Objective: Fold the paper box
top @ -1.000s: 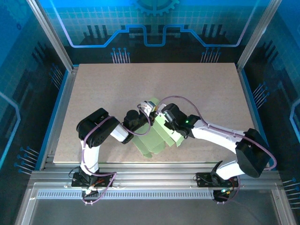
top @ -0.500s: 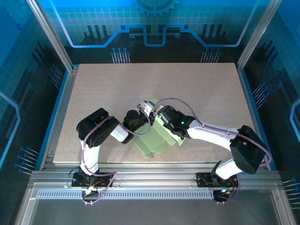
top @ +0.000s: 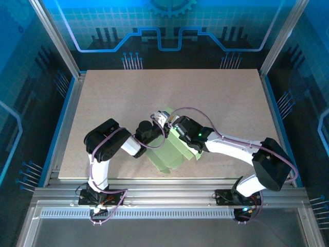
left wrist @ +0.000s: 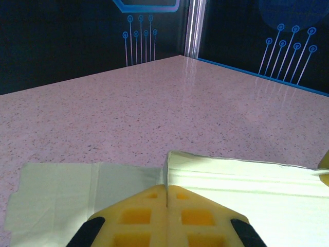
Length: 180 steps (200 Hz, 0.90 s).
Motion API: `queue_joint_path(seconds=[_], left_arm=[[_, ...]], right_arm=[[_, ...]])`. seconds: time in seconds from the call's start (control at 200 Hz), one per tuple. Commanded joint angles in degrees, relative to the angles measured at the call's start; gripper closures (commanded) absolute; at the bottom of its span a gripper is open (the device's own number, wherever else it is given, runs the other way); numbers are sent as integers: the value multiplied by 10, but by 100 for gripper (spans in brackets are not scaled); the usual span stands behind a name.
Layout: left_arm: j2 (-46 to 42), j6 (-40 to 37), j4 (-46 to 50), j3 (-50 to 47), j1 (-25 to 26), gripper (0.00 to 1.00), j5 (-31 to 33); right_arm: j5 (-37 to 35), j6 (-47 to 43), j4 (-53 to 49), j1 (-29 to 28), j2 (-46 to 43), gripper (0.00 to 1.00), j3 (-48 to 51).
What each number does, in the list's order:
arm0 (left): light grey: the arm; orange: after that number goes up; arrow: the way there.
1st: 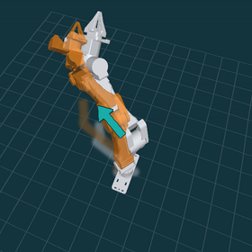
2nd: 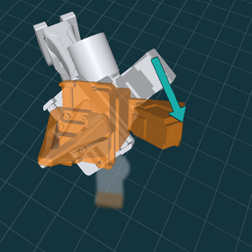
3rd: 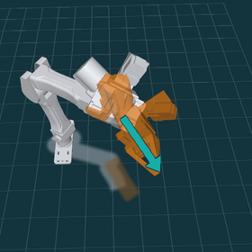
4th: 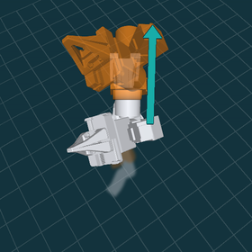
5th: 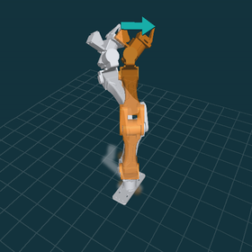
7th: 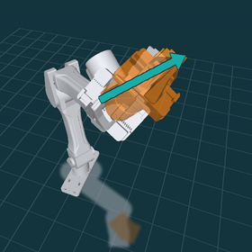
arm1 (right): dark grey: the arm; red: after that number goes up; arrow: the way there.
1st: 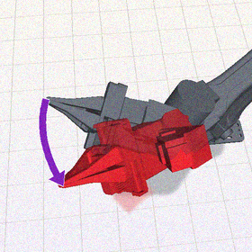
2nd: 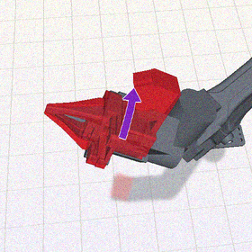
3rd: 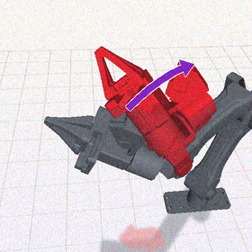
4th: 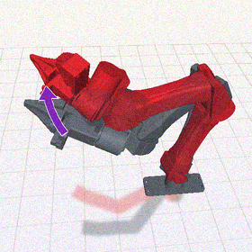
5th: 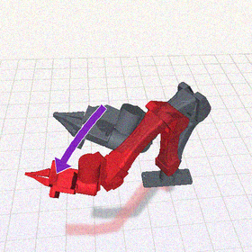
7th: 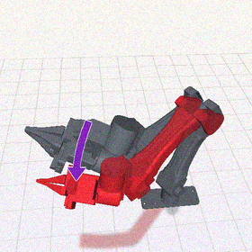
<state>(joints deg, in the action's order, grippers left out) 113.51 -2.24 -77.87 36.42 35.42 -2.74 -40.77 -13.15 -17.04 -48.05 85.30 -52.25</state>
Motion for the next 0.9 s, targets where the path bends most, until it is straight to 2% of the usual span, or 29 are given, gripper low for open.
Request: queue_joint_path(seconds=[0.0, 0.12, 0.205, 0.415, 0.545, 0.64, 0.715, 0.896], left_arm=[[-14, -1, -25, 6, 1, 100, 3], [-14, -1, -25, 5, 1, 100, -2], [-14, -3, -25, 5, 1, 90, -10], [-15, 0, -25, 6, 1, 82, -17], [-27, 1, -25, 0, 1, 74, -23], [-45, 6, -25, -11, -1, 64, -31], [-62, 14, -25, -21, -9, 56, -36], [-95, 74, -25, -50, -57, 52, -68]], right_arm=[[-7, -3, -8, -8, -4, 100, -15], [-21, -4, 0, -8, -2, 100, -10], [-43, -7, 15, -9, 0, 100, -6], [-66, -29, 40, -9, 16, 100, -5], [-80, -46, 56, -9, 26, 100, -4], [-97, -59, 70, -9, 35, 100, -1], [-102, -65, 79, -7, 38, 100, 1], [-117, -74, 105, 3, 37, 100, 12]])
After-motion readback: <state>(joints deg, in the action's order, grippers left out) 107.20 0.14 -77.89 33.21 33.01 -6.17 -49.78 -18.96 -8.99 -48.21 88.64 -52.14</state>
